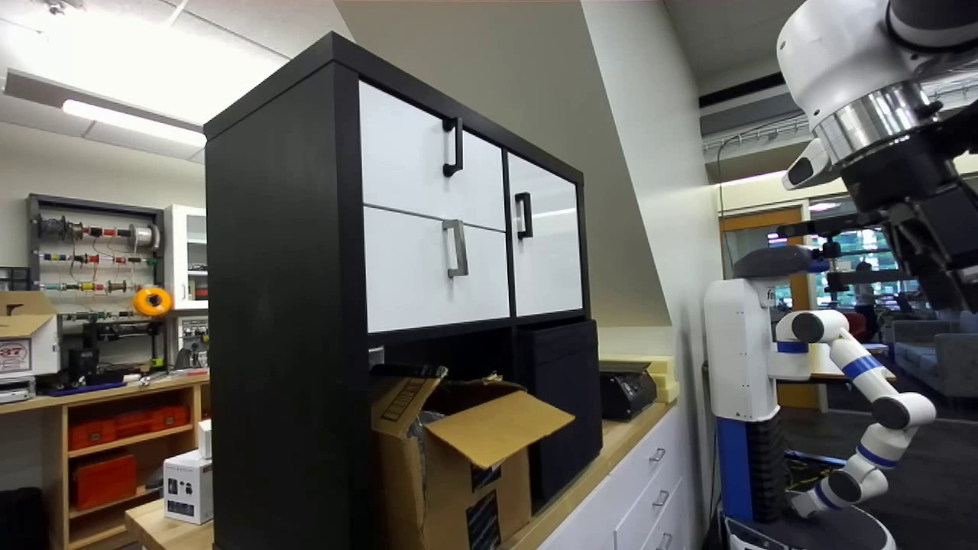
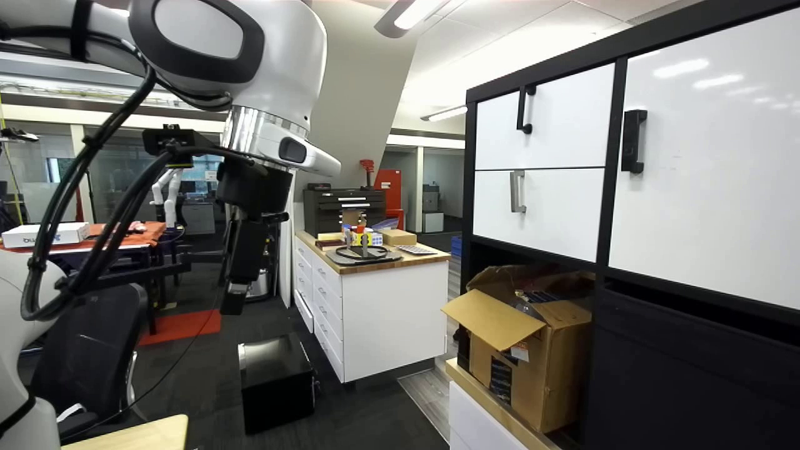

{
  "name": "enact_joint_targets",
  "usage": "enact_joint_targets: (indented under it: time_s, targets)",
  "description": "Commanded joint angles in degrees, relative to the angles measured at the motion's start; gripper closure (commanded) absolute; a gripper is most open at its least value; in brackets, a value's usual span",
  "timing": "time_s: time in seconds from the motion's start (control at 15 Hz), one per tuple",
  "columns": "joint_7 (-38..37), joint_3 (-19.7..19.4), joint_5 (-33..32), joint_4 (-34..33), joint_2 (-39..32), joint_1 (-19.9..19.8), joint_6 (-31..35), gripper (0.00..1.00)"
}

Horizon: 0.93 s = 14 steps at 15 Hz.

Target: Pull out the brown box from underneath the cabinet

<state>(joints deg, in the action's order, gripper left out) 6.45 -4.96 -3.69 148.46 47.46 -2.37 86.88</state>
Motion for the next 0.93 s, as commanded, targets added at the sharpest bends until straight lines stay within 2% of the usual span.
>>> enact_joint_targets:
  time_s: [0.0, 0.47, 0.87]
  targets:
    - [-0.08, -0.08, -0.03, -0.08, -0.03, 0.12, -0.08, 0.0]
    - [-0.01, -0.05, 0.2, 1.04, -0.56, 0.5, 4.12, 0.0]
    - [0.85, 0.29, 0.99, 2.43, -4.57, 1.78, 15.05, 0.0]
